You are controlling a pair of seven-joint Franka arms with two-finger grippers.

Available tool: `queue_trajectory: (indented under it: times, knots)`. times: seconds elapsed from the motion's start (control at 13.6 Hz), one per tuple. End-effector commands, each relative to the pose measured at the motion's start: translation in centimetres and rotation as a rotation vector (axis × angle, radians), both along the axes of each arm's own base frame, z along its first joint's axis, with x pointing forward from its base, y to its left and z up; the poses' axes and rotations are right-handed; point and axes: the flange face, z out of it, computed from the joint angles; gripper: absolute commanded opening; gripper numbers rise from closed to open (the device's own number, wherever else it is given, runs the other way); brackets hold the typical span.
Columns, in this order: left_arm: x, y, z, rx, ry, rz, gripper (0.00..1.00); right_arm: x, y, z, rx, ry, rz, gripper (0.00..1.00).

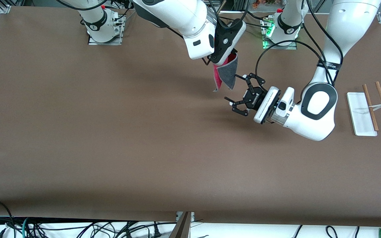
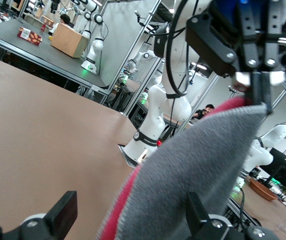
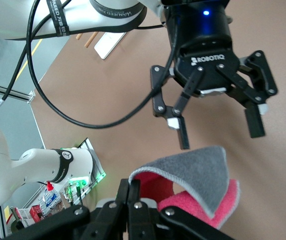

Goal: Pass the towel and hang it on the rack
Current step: 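Grasp the hanging towel with the left gripper below the right gripper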

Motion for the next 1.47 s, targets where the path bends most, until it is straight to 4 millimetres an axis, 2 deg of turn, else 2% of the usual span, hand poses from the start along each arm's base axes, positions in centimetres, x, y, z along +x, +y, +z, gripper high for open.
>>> queue_trajectory:
  times: [0.0,0.07,0.22,0.29,0.37,0.44,0.51,1.32,1.39]
  knots:
    - [-0.1,1.2,-3.3,-0.050,0.050,-0.054,0.97,0.2,-0.3,0.6,0.007,-0.013,-0.001,0.00]
    - [-0.3,1.4,-4.0,-0.069,0.049,-0.062,0.97,0.1,-0.2,0.6,0.007,-0.010,0.000,0.00]
    - [-0.9,0.2,-4.2,-0.089,0.038,-0.081,0.93,0.4,-0.5,0.6,0.007,-0.010,-0.005,0.00]
    - [-0.9,0.1,-4.1,-0.093,0.029,-0.085,0.68,0.4,-0.5,0.6,0.007,-0.010,-0.005,0.00]
    - [-0.7,0.4,-3.8,-0.104,0.009,-0.085,0.27,0.6,-0.6,0.6,0.008,-0.008,-0.008,0.00]
    - [-0.8,0.4,-4.0,-0.116,0.000,-0.083,0.03,0.5,-0.6,0.7,0.009,-0.010,-0.008,0.00]
    - [-0.7,0.5,-4.0,-0.118,-0.003,-0.080,0.00,0.6,-0.7,0.7,0.008,-0.008,-0.009,0.00]
    - [-0.3,0.3,-3.4,-0.138,-0.011,-0.064,0.00,0.9,-0.9,0.6,0.007,0.000,-0.017,0.00]
    - [-0.3,0.4,-3.4,-0.138,-0.011,-0.062,0.00,1.3,-1.3,0.6,0.007,-0.013,-0.014,0.99]
